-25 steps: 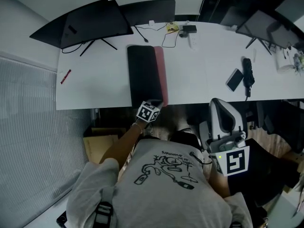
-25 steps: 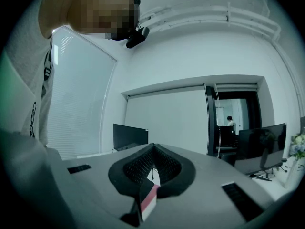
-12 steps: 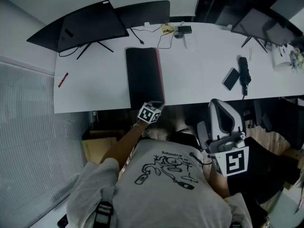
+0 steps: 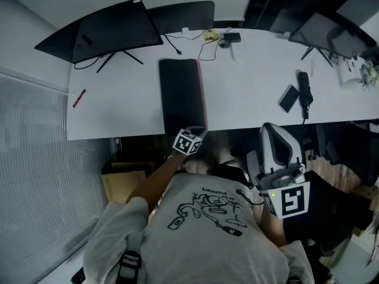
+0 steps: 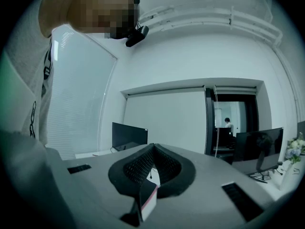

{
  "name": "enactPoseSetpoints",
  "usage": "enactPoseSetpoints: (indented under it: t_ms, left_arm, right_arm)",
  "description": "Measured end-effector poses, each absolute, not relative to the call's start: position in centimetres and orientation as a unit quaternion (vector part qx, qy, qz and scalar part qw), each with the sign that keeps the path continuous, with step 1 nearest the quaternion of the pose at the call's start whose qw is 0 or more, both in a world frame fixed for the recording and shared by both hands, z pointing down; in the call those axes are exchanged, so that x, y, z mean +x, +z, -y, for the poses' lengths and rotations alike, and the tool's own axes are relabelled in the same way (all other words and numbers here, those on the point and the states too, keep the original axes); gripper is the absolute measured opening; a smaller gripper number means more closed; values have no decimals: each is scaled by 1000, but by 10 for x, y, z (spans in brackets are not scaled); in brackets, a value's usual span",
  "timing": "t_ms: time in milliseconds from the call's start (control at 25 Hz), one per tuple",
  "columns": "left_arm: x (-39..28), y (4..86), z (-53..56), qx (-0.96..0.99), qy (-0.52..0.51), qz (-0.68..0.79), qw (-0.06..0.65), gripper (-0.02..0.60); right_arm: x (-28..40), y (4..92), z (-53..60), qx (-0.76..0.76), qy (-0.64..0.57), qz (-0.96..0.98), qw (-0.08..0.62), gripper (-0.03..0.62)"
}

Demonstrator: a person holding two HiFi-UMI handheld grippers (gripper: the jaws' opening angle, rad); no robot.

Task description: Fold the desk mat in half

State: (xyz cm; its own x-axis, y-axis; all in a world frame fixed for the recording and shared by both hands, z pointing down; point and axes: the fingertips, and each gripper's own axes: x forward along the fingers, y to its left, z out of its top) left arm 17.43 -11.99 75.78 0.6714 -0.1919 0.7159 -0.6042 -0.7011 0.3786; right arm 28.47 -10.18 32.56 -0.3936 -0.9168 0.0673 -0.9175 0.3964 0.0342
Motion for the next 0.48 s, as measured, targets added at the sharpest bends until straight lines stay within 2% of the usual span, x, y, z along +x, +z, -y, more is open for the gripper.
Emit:
enactPoseSetpoints:
  t_ms: [120, 480]
  left_arm:
    - [169, 744, 119, 867, 315, 237, 305, 28]
    - [130, 680, 129, 888, 256, 274, 267, 23]
  right_arm:
    - [271, 322, 102, 540, 3, 841, 24, 9]
    - [233, 328, 103, 532, -2, 845, 53, 9]
